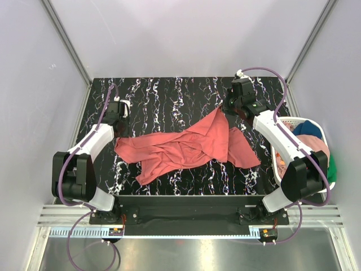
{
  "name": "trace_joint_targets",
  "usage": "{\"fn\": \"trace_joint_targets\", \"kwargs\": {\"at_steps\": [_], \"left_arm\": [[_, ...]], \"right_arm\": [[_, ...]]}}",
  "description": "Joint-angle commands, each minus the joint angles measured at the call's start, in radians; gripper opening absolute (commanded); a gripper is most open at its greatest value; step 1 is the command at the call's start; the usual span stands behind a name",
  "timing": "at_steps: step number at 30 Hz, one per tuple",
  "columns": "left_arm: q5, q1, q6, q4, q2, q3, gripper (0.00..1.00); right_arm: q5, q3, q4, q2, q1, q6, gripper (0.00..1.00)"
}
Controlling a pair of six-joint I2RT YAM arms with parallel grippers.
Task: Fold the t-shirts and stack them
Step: Flatten the tshirt out
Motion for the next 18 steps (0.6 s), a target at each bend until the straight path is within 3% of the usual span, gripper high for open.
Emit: {"fn": "trace_joint_targets", "kwargs": {"at_steps": [1, 13, 16, 18], "left_arm": [[-0.015, -0.003, 0.019, 0.049, -0.005, 0.045, 0.39], [-0.006, -0.005, 0.020, 0.054, 0.015, 0.041, 0.33], [-0.006, -0.005, 0.023, 0.054, 0.015, 0.044, 0.25], [-0.010, -0.005, 0.022, 0.049, 0.017, 0.048, 0.08]], "right_arm": [[-0.005, -0.005, 0.041, -0.037, -0.009, 0.005, 0.00], [0.008, -0.017, 0.035, -0.049, -0.011, 0.006, 0.00], [0.009, -0.017, 0.040, -0.049, -0.009, 0.008, 0.00], [0.011, -0.017, 0.038, -0.049, -0.011, 0.007, 0.00]]}}
